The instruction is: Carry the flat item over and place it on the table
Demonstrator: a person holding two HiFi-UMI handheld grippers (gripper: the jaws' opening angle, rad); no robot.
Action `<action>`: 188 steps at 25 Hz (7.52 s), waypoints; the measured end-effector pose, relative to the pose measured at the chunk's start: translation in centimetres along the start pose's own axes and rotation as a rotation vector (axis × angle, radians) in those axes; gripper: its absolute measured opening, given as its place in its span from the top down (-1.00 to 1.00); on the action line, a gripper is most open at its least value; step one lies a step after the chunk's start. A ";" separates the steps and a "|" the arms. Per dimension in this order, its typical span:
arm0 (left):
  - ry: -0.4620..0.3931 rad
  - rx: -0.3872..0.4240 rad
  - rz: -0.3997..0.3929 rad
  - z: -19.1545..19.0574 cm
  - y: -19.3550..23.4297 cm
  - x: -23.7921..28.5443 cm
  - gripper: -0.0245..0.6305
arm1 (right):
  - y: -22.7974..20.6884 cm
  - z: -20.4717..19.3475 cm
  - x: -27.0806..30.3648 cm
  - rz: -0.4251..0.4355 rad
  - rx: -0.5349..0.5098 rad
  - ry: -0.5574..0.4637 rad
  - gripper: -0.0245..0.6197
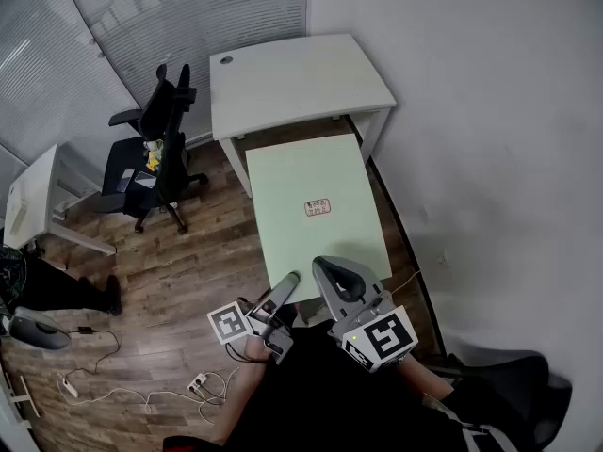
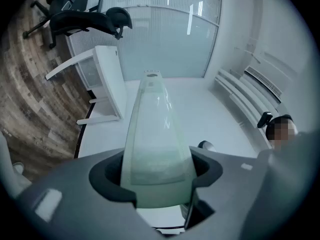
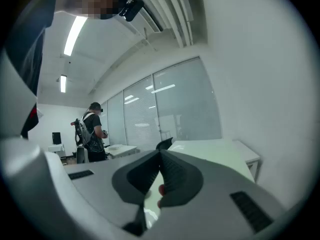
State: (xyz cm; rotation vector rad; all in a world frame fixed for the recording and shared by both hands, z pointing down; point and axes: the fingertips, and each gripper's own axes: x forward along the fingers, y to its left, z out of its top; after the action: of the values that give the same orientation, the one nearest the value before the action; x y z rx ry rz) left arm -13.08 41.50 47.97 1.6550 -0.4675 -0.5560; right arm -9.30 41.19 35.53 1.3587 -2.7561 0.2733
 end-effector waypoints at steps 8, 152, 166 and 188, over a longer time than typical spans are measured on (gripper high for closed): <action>0.026 0.001 0.025 -1.6 0.9 0.8 0.05 | -1.6 -1.0 -1.2 -0.023 0.010 0.003 0.92; -0.126 -0.001 0.375 42.0 23.9 43.4 0.05 | -46.3 6.8 40.6 0.155 0.008 0.137 0.92; -0.068 0.079 0.455 42.7 27.6 44.2 0.05 | -47.2 6.1 41.5 0.150 0.000 0.172 0.92; -0.137 0.090 0.583 44.6 31.8 43.3 -0.05 | -48.1 5.4 42.1 0.171 0.002 0.206 0.92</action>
State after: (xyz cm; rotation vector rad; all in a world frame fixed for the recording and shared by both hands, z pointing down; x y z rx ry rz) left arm -4.91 -24.26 70.00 1.4741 -1.0439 -0.2131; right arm 3.15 -21.37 42.07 1.0310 -2.6998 0.3994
